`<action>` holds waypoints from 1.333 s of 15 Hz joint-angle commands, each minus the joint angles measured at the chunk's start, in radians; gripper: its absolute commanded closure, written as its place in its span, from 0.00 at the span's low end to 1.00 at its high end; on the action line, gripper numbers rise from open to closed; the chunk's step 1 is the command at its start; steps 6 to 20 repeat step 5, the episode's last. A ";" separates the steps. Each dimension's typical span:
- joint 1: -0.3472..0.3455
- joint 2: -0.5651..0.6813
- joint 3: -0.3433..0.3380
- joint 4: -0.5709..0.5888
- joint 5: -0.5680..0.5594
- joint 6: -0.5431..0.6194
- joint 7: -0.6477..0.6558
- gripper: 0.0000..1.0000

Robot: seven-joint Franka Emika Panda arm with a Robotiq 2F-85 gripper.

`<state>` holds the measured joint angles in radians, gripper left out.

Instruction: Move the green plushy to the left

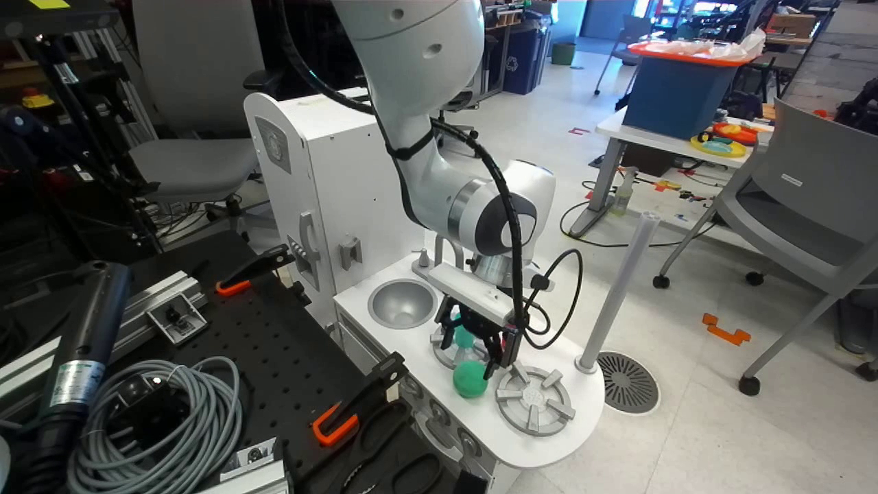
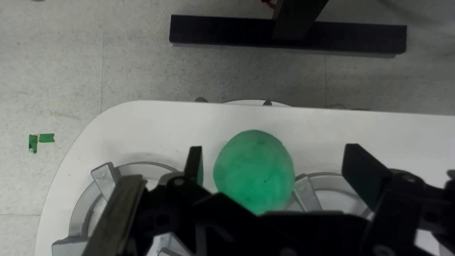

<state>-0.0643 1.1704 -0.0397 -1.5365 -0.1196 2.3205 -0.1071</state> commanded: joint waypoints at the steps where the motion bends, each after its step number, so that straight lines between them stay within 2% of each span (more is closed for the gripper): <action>1: -0.043 -0.182 0.036 -0.162 0.037 -0.120 -0.061 0.00; 2: -0.015 -0.068 0.012 -0.050 0.016 -0.072 -0.026 0.00; 4: -0.019 -0.097 0.012 -0.066 0.017 -0.084 -0.028 0.00; 20: -0.018 -0.091 0.012 -0.062 0.017 -0.084 -0.028 0.00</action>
